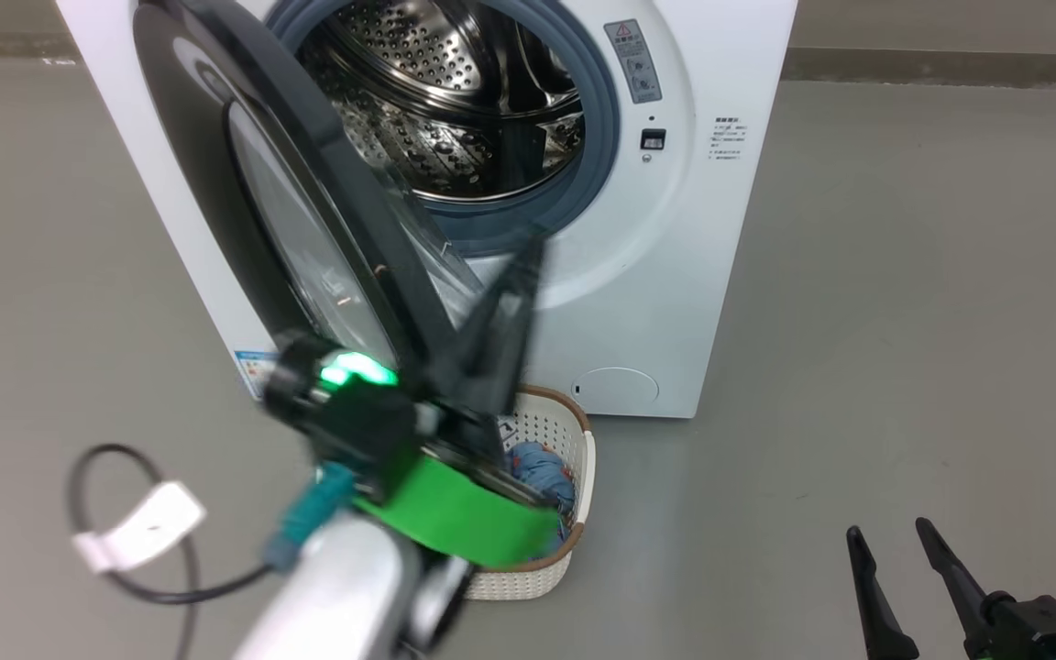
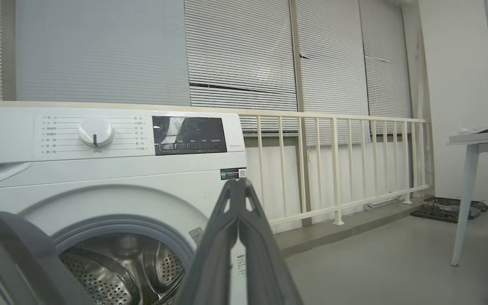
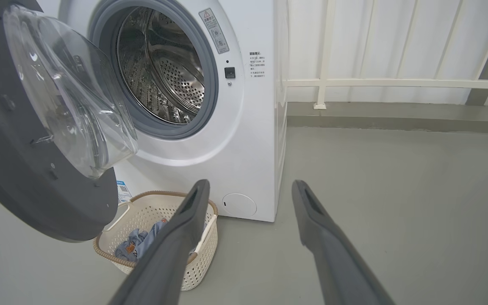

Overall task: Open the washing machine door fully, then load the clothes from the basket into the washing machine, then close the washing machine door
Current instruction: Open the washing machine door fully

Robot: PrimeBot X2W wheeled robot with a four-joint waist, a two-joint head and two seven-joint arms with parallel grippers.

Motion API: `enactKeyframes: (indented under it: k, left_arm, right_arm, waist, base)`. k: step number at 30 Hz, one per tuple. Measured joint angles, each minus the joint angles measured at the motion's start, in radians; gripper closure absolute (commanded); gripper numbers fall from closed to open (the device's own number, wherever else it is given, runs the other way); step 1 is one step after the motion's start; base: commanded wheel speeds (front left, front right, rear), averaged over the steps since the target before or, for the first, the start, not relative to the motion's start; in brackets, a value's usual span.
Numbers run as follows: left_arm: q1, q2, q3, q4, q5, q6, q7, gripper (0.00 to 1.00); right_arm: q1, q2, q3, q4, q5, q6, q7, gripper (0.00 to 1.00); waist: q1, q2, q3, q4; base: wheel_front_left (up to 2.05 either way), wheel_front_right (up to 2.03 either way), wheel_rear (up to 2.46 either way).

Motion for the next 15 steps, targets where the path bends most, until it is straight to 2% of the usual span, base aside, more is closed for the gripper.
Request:
enactKeyframes:
  k: [4, 7, 15]
  left_arm:
    - [0.000, 0.000, -0.153, 0.031, -0.072, 0.031, 0.042, 1.00]
    - [0.000, 0.002, -0.222, 0.093, -0.115, 0.057, 0.066, 1.00]
    - [0.012, 0.004, -0.266, 0.253, -0.152, 0.108, 0.092, 1.00]
  right_arm:
    - [0.000, 0.000, 0.016, 0.003, 0.000, 0.000, 0.000, 0.00]
    - [0.000, 0.000, 0.023, 0.003, 0.000, 0.000, 0.000, 0.00]
    - [0.000, 0.000, 0.025, 0.006, 0.000, 0.000, 0.000, 0.00]
  waist:
    - [0.0000, 0.0000, -0.002, -0.010]
    - [0.0000, 0.0000, -0.002, -0.018]
    - [0.0000, 0.0001, 0.003, -0.031]
  base:
    - [0.00, 0.00, 0.00]
    - [0.00, 0.00, 0.00]
    - [0.00, 0.00, 0.00]
